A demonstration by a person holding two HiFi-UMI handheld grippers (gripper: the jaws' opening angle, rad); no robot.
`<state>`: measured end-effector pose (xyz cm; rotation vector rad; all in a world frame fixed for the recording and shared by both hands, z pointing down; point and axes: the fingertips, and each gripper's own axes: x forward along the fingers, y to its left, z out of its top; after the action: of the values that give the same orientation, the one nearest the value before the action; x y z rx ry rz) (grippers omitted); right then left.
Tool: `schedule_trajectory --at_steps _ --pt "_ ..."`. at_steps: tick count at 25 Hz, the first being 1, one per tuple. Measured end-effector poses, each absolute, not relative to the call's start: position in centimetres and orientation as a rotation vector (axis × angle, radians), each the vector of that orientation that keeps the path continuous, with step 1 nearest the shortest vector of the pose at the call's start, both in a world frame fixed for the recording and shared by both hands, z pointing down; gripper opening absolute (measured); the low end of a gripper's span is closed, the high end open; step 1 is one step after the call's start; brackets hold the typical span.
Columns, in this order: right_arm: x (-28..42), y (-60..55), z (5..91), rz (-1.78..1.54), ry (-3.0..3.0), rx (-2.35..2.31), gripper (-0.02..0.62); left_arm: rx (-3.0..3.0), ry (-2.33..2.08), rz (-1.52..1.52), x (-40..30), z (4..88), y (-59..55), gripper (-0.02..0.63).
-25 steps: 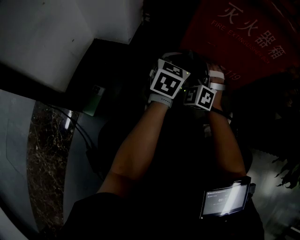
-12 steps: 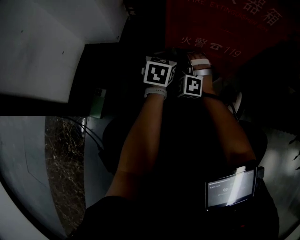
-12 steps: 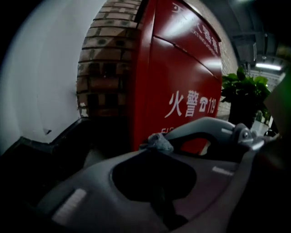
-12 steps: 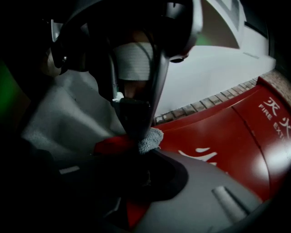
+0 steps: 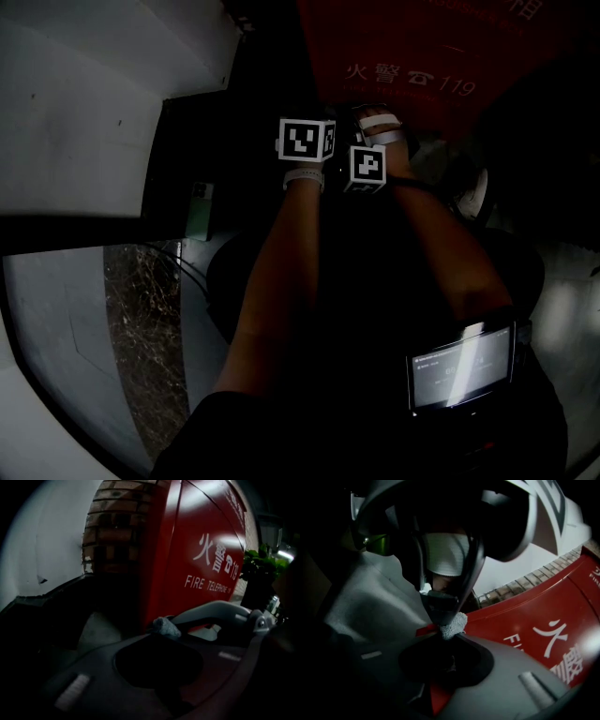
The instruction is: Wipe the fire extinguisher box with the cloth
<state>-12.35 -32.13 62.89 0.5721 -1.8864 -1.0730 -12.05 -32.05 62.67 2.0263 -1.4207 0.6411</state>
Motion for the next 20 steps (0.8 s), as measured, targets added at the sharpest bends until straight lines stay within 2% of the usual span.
schedule_trajectory --at_steps 10,20 --pt "-11.2 -31.7 66.5 -0.778 -2.011 0.533 0.064 2.010 -1.270 0.646 -10.7 66.1 -31.4 0.003" --pt "-10.3 -30.6 61.0 -0.753 -2.086 0.665 0.069 2.145 -1.356 0.510 -10.3 60.7 -30.7 0.003"
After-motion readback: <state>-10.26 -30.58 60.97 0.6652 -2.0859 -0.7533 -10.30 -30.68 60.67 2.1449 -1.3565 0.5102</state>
